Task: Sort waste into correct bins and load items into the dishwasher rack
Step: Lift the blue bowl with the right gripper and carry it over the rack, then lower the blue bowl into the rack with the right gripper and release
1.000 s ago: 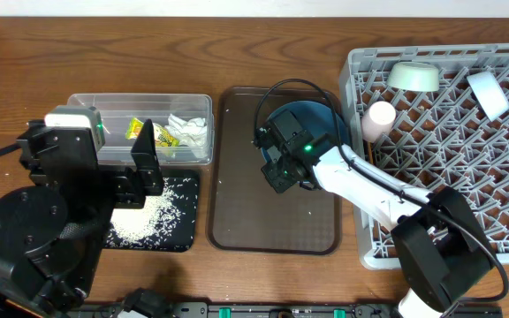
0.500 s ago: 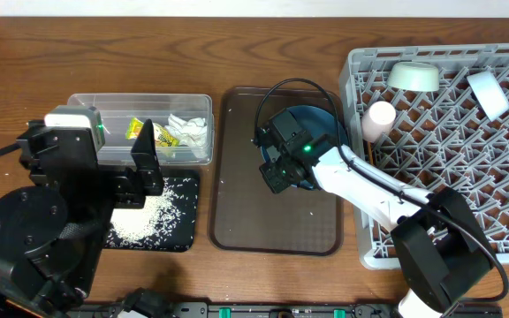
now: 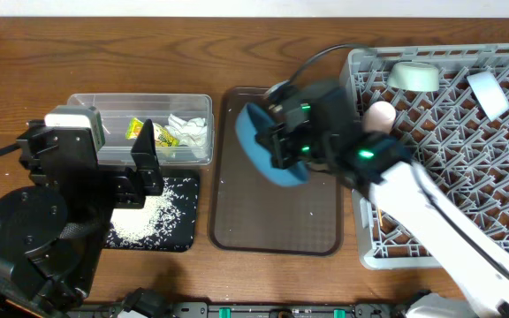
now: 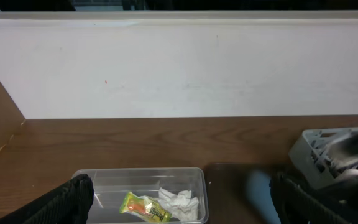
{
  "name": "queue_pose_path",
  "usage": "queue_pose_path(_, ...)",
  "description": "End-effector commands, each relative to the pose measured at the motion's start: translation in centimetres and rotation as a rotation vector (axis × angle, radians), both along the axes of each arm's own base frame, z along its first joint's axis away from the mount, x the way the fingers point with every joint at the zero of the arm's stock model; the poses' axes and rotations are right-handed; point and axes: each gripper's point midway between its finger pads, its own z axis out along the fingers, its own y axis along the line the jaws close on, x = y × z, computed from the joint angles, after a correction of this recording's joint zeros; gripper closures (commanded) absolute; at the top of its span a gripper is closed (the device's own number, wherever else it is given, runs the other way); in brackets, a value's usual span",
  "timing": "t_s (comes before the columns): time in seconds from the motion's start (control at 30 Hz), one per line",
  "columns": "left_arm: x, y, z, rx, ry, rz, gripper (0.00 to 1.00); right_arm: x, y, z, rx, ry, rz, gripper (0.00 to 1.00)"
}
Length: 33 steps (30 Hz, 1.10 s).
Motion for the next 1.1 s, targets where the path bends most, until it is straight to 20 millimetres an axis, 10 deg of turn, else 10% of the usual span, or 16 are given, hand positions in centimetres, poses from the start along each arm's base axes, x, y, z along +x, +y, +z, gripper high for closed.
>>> queue_pose_path(0.0,-0.1,0.5,0.5,0.004,-0.015,0.020,0.07,0.5,-3.9,5.3,0.157,0.051,-0.192,0.99)
queue_pose_path(0.47,-0.1,0.5,0.5,0.004,-0.015,0.020,0.07,1.1,-18.1,10.3,0.382,0.080,-0.635,0.99)
queue_pose_path(1.07,-0.1,0.5,0.5,0.004,-0.015,0.020,0.07,2.1,-30.3,0.1,0.459,0.237,-1.037,0.99)
